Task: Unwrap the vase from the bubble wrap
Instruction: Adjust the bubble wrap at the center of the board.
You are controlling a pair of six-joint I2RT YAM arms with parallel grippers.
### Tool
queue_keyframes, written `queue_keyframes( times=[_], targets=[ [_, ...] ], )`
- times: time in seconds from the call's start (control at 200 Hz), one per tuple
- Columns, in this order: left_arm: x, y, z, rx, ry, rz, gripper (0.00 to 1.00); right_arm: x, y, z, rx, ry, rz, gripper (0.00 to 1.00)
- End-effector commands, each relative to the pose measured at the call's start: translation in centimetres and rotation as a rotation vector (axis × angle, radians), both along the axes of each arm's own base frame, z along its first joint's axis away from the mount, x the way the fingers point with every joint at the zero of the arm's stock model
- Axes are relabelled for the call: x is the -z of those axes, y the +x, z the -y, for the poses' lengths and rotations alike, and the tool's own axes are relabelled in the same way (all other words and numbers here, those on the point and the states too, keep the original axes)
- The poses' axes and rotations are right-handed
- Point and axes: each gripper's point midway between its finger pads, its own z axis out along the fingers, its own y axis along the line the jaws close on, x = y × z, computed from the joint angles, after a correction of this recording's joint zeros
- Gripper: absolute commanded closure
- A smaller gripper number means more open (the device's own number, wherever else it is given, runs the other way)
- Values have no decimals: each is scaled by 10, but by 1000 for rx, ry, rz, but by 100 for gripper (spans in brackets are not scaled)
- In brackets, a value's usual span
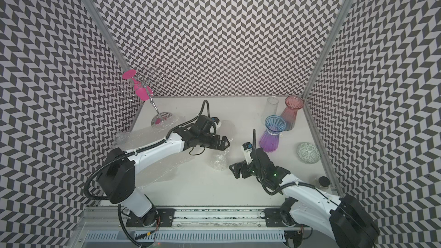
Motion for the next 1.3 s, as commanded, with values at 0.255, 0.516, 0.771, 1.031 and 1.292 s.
queue_keyframes(
  times=[0.255,0.516,0.771,1.031,1.292],
  targets=[
    [61,0,1,13,308,35,0,-10,-8,12,53,55,33,1],
    [75,-1,-7,6,343,23,6,-12,-12,17,73,71,35,1],
    [62,-12,-22,-85,24,-147,30,-14,-17,9,27,106,33,0],
    [51,-26,-20,-133,-159,-246,32,-17,-20,-12,-40,125,44,0],
    [41,-35,-12,-134,-257,-293,31,-19,-15,-45,-127,136,88,3]
  ],
)
